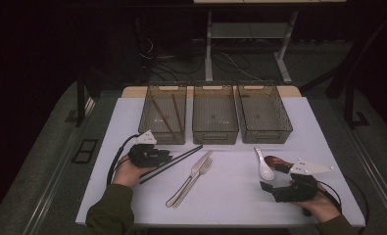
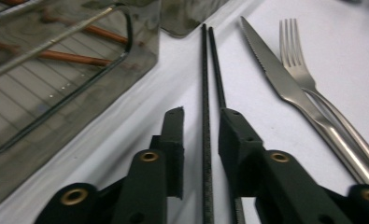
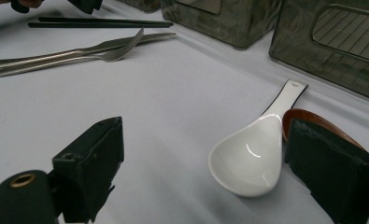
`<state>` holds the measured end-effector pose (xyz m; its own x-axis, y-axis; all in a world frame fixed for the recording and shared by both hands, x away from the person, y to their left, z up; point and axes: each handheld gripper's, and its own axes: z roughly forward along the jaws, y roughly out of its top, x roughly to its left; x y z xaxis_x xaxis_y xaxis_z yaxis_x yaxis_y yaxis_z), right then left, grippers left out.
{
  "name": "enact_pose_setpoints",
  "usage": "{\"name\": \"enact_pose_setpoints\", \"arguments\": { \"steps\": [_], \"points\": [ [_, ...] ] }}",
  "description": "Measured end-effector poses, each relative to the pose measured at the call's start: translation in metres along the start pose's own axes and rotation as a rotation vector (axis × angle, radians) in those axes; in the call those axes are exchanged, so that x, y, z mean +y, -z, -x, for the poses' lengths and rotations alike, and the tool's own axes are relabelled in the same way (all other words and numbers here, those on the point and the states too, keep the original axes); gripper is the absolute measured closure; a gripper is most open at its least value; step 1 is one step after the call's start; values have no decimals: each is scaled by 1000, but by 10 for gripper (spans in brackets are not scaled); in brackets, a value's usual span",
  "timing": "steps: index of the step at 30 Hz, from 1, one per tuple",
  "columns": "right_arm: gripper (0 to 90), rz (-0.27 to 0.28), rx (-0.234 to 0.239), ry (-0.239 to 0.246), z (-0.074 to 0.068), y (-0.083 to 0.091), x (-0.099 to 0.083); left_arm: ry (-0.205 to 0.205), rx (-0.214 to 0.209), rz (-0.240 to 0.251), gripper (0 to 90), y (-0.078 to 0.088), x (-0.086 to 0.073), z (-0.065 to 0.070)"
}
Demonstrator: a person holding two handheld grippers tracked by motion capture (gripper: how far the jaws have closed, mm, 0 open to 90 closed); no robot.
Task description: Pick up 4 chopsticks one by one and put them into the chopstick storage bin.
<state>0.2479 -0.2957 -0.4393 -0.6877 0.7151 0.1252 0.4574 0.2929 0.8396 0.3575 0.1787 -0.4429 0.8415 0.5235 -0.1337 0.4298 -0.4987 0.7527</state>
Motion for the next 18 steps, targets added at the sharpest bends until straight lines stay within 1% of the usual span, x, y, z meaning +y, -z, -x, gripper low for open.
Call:
{"name": "enact_pose_setpoints", "arguments": {
  "steps": [4,5,7,9,11,12,13,14,15,18],
  "points": [
    [122,-5,-4,8,0,-1,0,-14,6,-17,746,-2,0,1],
    [122,-5,-4,9,-1,-1,0,-9,4,-19,751,-3,0,2],
    [122,-9,-3,12,-2,-1,0,-19,6,-26,752,-4,-1,1],
    [122,-10,-4,15,-2,-1,0,-11,0,-25,753,-5,-2,1],
    [122,-11,-5,14,-1,-1,0,-17,3,-36,763,-7,-3,1],
    [122,-11,-5,15,-1,-1,0,-13,-2,-37,769,-7,-3,0],
    [122,-11,-5,14,-1,-1,0,-22,-6,-40,775,-8,-3,0],
    [122,-9,-5,13,-1,-1,0,-18,-6,-47,779,-8,-3,1],
    [122,-9,-6,13,-1,-1,0,-24,-6,-50,779,-9,-3,2],
    [122,-9,-6,13,-1,-1,0,-32,3,-51,793,-10,-3,3]
  ]
}}
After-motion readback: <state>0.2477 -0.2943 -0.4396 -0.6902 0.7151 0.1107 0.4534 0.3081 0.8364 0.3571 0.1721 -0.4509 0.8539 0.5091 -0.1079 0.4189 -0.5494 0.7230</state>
